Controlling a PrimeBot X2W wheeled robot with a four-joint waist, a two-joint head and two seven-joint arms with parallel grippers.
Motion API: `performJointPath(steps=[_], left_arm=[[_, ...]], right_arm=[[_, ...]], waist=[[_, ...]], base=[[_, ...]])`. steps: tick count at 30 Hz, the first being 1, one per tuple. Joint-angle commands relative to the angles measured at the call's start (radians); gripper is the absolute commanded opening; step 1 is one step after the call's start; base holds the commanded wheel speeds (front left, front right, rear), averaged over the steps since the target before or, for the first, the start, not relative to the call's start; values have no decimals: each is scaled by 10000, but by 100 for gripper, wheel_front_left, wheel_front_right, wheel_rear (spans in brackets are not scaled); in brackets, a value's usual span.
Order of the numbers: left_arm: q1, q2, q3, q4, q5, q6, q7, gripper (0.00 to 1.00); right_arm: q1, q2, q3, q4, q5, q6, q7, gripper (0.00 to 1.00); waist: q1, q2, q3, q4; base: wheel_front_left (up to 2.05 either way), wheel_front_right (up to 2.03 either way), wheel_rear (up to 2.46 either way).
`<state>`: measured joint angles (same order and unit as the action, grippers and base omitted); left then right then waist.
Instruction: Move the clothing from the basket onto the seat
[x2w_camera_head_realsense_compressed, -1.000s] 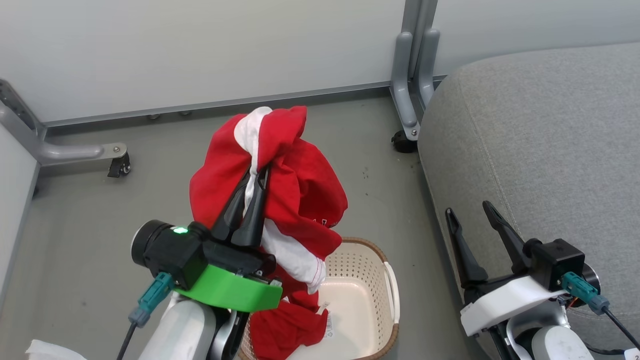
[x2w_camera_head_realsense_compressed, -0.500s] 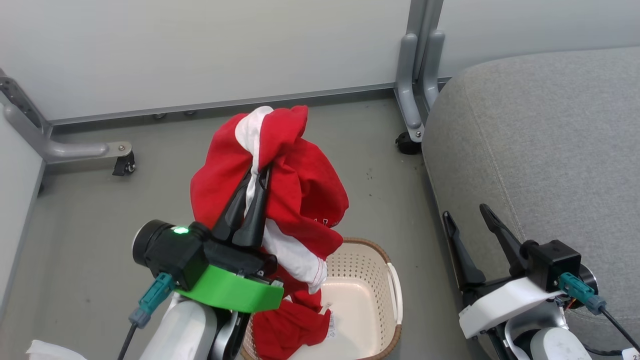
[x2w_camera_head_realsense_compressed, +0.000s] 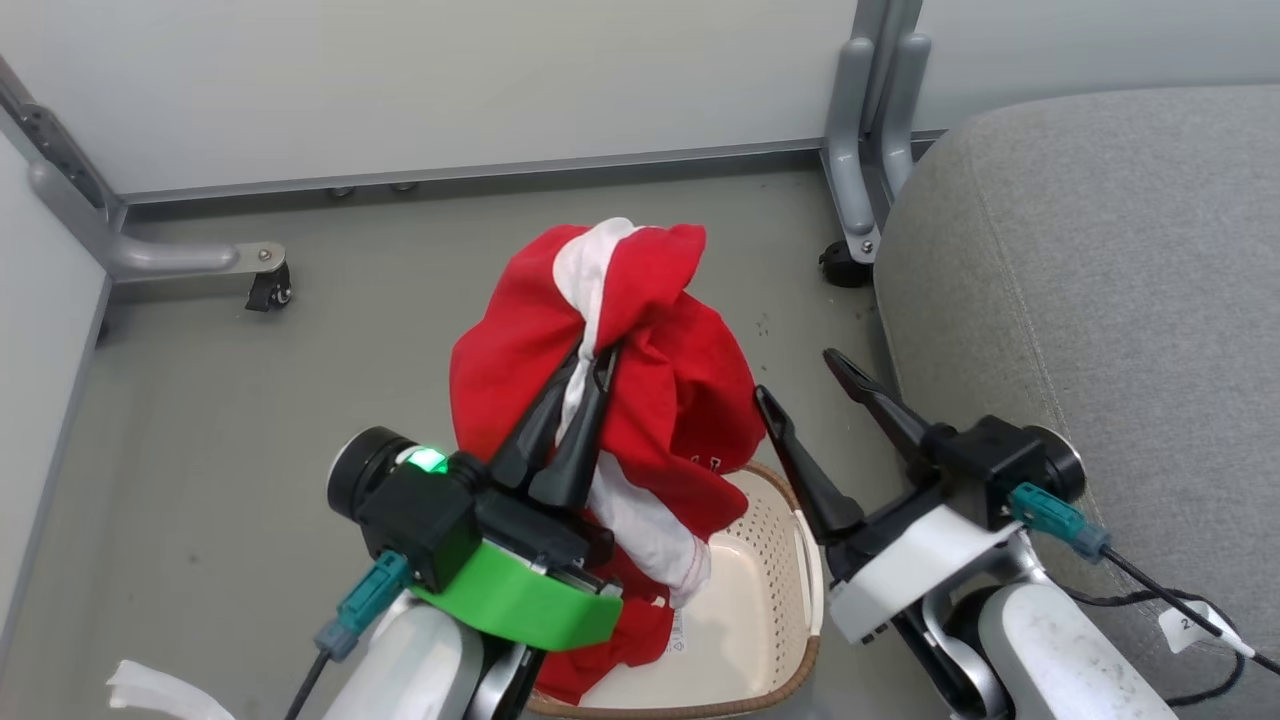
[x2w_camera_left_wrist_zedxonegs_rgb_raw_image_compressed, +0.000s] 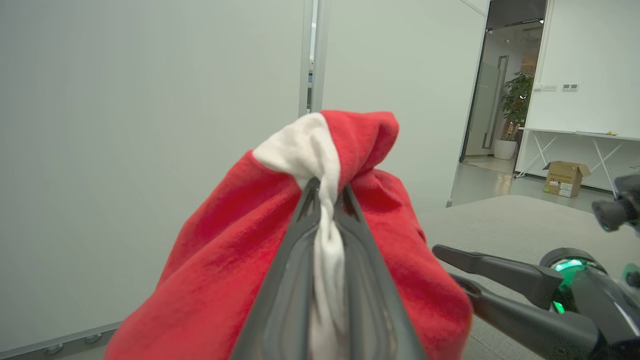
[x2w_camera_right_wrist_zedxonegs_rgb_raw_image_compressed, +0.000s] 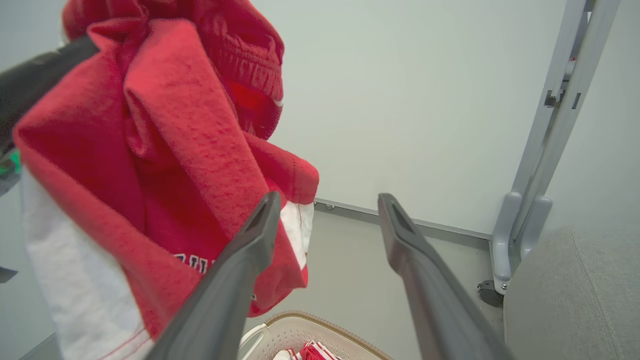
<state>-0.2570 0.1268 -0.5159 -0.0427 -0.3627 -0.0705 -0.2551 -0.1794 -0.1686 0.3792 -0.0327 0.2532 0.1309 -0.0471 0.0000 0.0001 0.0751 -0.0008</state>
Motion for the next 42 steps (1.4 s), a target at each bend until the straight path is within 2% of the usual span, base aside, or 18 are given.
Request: performJointPath(steps=[1,9,14,25,26,27,28,42], left_arm=[[-171,-49,-90,12,49,-72,32,0],[-372,-166,-504,138,64,-182,9,0],[-461,-214,-602,224,31,-224,-13,0],[-504,-180,-724,232,-44,-252,-35,0],[-510,-177,-746,224,-49,-257,-35,0],[-513,-174,-767,221,-51,-262,-32,0],[-515,-173,-785,223,-57,-267,-33,0],[-567,-81,-850,279,-137,-180,-41,0]], right_arm=[[-310,-49,322,106,187,-3,-76,100],[-1696,-318,2378,759,1099,-3,-116,100],[-2171,-405,3285,1049,1784,-3,-114,100],[-3017,-604,4295,1738,2529,-3,-256,100],[-3096,-610,4376,1799,2601,-2,-289,62],[-3162,-617,4466,1861,2651,-3,-283,17],[-3231,-631,4536,1923,2702,-3,-310,0],[-3619,-750,5026,2426,3248,-3,-634,0]], waist=[[0,-1,114,150],[0,-1,289,369],[0,-1,310,409],[0,-1,315,327],[0,-1,311,323],[0,-1,309,322],[0,-1,302,322],[0,-1,274,320]], base=[[0,0,0],[0,0,0],[0,0,0],[0,0,0],[0,0,0],[0,0,0],[0,0,0],[0,0,0]])
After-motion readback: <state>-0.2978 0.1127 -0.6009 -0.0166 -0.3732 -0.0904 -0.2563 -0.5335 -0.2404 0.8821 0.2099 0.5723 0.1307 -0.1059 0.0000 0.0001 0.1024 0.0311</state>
